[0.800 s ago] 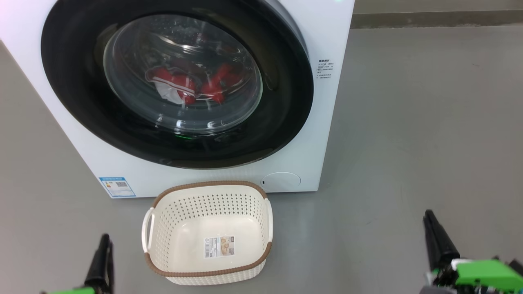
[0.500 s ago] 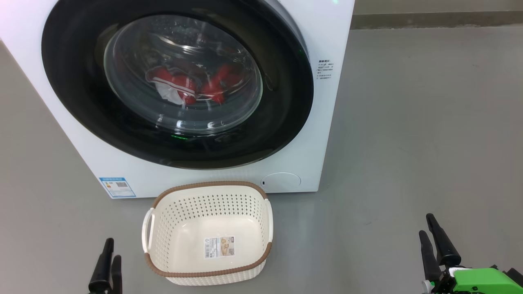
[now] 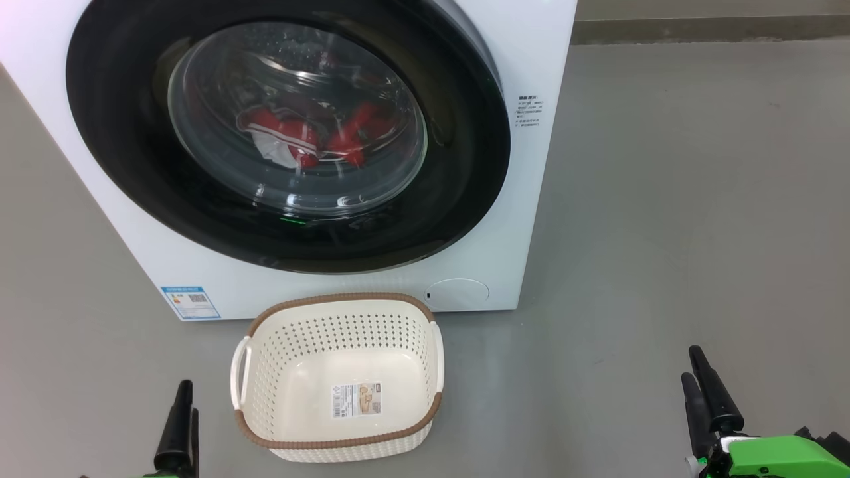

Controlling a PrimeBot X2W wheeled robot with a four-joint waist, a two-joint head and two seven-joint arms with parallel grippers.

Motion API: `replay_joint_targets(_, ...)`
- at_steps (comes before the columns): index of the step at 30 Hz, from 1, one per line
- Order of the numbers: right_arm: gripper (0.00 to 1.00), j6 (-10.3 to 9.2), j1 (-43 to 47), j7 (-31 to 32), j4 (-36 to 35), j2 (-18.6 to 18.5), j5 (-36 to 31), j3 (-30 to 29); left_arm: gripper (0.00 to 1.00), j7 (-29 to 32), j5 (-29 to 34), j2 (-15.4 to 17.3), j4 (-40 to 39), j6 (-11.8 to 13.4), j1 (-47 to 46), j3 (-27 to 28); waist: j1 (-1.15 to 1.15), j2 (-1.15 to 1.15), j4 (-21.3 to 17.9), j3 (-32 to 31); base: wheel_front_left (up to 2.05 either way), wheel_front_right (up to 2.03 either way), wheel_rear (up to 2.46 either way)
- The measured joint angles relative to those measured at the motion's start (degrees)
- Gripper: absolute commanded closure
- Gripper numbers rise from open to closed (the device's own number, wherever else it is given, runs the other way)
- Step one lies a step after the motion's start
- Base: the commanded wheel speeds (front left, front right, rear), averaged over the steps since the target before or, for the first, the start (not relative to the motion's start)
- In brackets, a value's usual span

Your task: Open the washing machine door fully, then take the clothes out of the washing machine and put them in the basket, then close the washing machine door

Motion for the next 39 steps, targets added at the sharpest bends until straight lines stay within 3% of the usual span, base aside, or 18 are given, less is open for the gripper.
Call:
replay_joint_targets(27,0.0,0.0,1.2,-4.3,-3.4,0.0,-21.6,1.4,0.0,-4.4,25.4,0.7,-4.5,1.5,1.2,-3.4,0.0,0.0,0.2,0.4,0.0,0.0,0.0)
replay_joint_targets(39,0.0,0.0,1.3,-6.3,-4.3,0.0,-31.8,1.7,0.0,-6.3,39.0,3.2,-4.8,3.6,1.2,-6.1,0.0,0.0,0.3,0.4,0.0,0.0,0.0)
